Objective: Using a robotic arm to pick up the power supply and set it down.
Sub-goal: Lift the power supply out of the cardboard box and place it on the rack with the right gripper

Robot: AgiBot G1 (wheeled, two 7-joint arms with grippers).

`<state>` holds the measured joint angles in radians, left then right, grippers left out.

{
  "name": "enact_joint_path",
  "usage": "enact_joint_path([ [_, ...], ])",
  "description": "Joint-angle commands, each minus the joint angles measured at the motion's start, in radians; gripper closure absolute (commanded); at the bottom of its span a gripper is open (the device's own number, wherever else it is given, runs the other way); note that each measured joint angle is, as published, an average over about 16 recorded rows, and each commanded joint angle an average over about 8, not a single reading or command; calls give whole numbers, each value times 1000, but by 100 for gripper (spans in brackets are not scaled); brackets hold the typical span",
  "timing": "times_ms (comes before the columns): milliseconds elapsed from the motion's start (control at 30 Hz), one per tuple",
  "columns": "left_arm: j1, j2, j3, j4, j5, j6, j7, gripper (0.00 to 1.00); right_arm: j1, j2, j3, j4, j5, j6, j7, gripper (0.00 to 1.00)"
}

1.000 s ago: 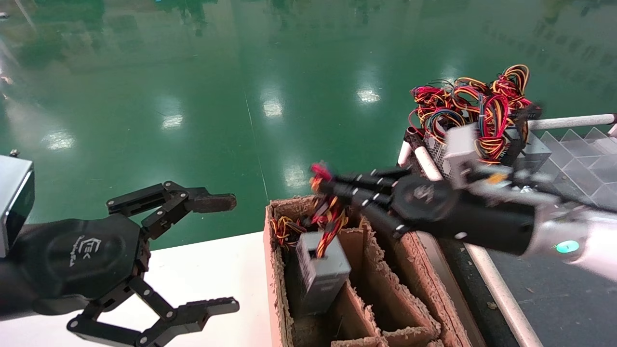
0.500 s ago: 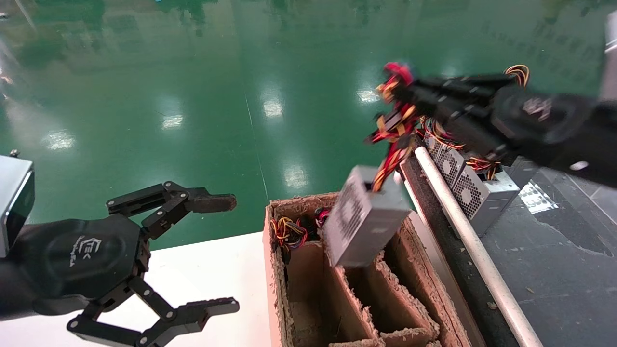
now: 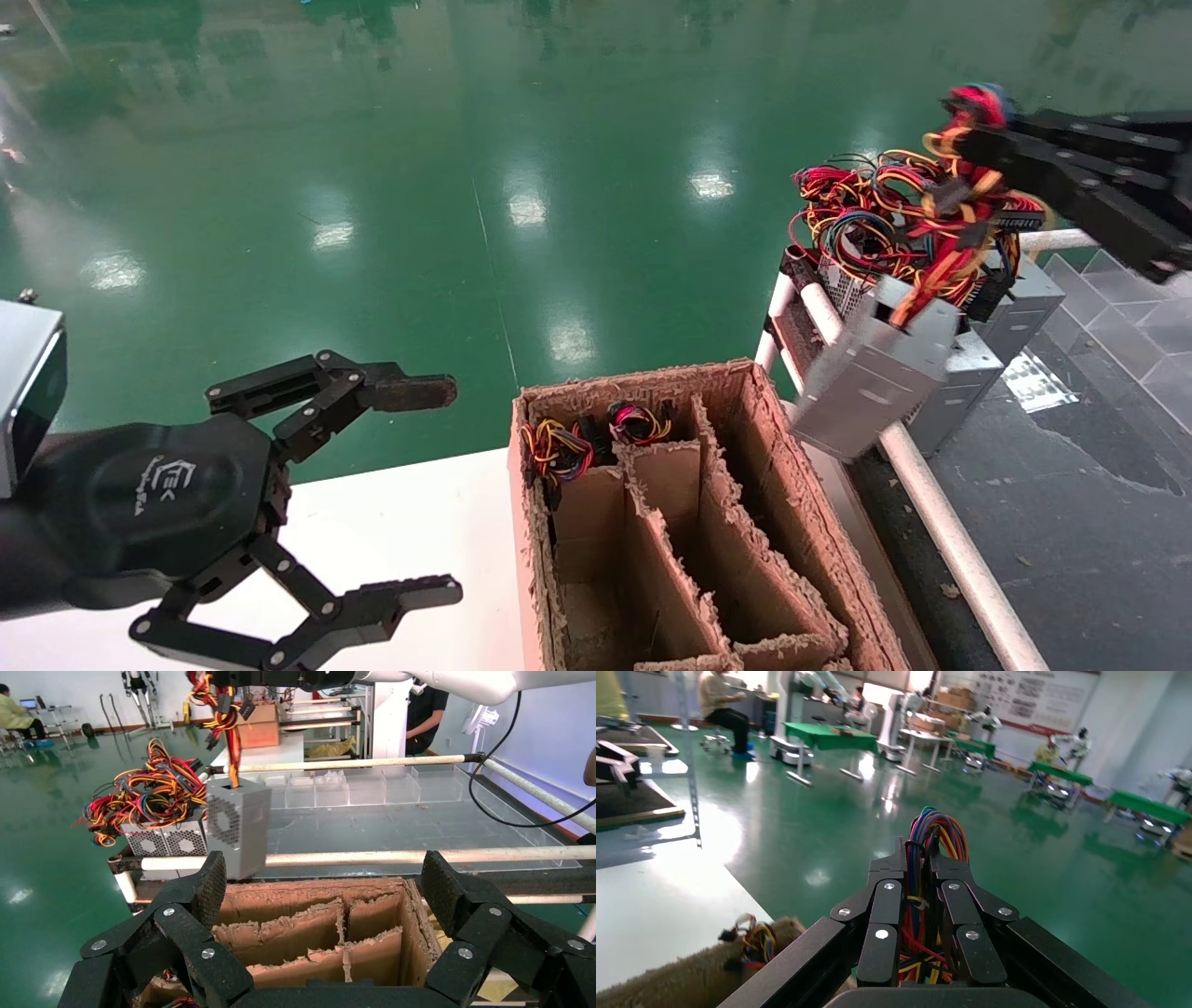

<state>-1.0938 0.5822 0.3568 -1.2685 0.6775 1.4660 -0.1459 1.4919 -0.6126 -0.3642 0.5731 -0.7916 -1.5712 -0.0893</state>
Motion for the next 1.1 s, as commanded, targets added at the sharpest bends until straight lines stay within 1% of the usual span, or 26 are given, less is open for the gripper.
enact_joint_path([
  [33,0,0,0,0,0,0,0,0,4,20,-1,-21,0,-11,-1,100],
  [300,0,0,0,0,0,0,0,0,-31,83,-30,-17,60,-19,5,100],
  [700,0,0,0,0,0,0,0,0,-96,206,-59,5,167,-17,-11,100],
  [933,0,0,0,0,0,0,0,0,-105,267,-82,-25,169,-8,-46,100],
  [1100,0,0,0,0,0,0,0,0,-88,282,-100,-81,144,0,-70,100],
])
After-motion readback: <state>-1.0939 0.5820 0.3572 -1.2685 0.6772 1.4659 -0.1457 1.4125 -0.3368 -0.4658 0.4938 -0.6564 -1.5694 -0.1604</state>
